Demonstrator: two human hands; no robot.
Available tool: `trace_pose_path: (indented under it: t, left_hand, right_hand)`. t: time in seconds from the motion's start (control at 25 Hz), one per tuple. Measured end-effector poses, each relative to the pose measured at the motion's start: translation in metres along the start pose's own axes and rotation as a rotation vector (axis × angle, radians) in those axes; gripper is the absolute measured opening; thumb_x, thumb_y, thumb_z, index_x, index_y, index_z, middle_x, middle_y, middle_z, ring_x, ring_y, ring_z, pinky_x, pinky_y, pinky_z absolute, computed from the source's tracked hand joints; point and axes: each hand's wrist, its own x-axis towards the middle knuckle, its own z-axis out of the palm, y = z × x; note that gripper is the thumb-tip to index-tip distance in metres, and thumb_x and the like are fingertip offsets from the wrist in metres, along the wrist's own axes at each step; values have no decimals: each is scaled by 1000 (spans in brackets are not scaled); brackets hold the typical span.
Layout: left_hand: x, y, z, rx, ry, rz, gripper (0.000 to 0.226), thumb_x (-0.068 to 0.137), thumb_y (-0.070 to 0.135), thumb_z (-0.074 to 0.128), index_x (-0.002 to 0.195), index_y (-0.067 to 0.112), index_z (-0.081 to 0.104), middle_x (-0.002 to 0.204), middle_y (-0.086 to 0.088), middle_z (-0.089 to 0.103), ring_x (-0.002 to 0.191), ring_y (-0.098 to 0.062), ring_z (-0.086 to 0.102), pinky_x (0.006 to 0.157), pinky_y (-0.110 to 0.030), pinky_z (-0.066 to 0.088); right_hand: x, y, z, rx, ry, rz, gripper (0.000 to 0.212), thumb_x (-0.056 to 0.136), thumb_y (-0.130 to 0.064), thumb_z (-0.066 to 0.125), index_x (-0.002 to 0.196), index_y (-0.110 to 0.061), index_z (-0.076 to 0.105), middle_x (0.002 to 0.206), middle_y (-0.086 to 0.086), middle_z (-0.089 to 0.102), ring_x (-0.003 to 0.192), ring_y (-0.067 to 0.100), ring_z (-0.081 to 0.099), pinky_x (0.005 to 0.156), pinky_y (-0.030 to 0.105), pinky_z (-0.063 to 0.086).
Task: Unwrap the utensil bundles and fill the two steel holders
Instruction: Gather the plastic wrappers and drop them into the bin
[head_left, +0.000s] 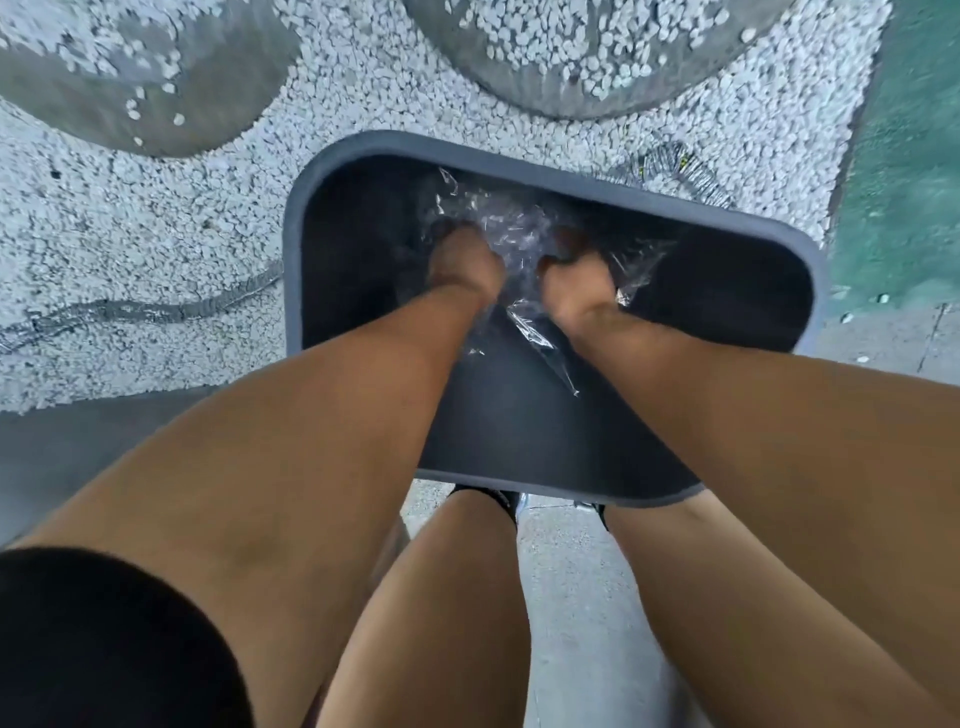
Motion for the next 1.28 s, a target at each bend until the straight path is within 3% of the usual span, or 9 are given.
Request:
trace_pose_path:
  t: [0.16,0.48,0.64,0.76,0.88,0.96,1.08,1.16,1.28]
  left_hand:
    - [-2,-7,4,-20,83,31,58,98,-2,48,154,5,34,160,-22,32,148,-34,37,117,-33,34]
    - [-80,-5,-34,-153,310,-17,28,95,11,53,114,4,72,112,-19,75,108,-36,70,93,-36,54]
    - [-127,-2,-55,-204,160,28,28,94,11,52,113,10,73,112,-14,76,110,-31,69,97,-29,52]
    - [-181,7,-78,-62,-61,69,25,98,14,51,112,8,70,113,-13,74,105,-31,69,86,-30,51]
    - [-245,13,-105,57,-212,119,28,101,17,49,116,2,67,118,-18,70,109,-34,66,92,-36,54]
    - [-294,19,-131,82,-240,149,29,103,16,46,112,-3,67,117,-21,69,107,-33,67,91,-40,56]
    - [-377,25,-175,48,-250,149,29,105,15,43,99,-3,66,96,-18,67,79,-24,60,66,-32,51]
    - [-425,23,-194,17,-211,175,33,107,15,41,108,-6,66,85,-12,60,80,-23,56,70,-34,47]
    - [-475,9,-212,-20,-176,176,36,108,19,41,114,-7,65,85,-12,58,68,-18,51,59,-32,44]
  right_hand:
    - [4,1,5,-164,36,-31,38,105,-19,46,138,-1,52,137,19,59,127,32,56,102,31,41]
    - [-61,-25,-29,-300,53,-94,41,100,-12,48,138,1,50,136,24,59,125,37,59,98,35,49]
    - [-104,-27,-54,-343,-1,-140,37,99,-10,46,133,-7,61,134,19,63,123,34,60,96,30,48]
    - [-155,-31,-77,-388,-74,-156,30,99,-14,45,111,-6,71,116,17,71,102,31,65,82,29,50]
    - [-220,-36,-102,-514,-188,-161,31,102,-13,44,113,0,69,114,19,69,102,33,65,83,34,53]
    - [-270,-46,-122,-539,-221,-151,32,103,-11,44,119,-1,69,120,18,68,110,36,64,90,37,54]
    - [-353,-59,-154,-606,-240,-177,30,103,-12,45,119,0,68,123,18,67,114,34,64,84,33,51]
    - [-403,-63,-170,-683,-237,-238,30,103,-11,44,115,1,68,124,18,66,113,33,63,85,32,48]
    - [-462,-62,-186,-778,-230,-291,26,102,-11,43,87,-3,63,106,18,64,93,31,58,76,31,41]
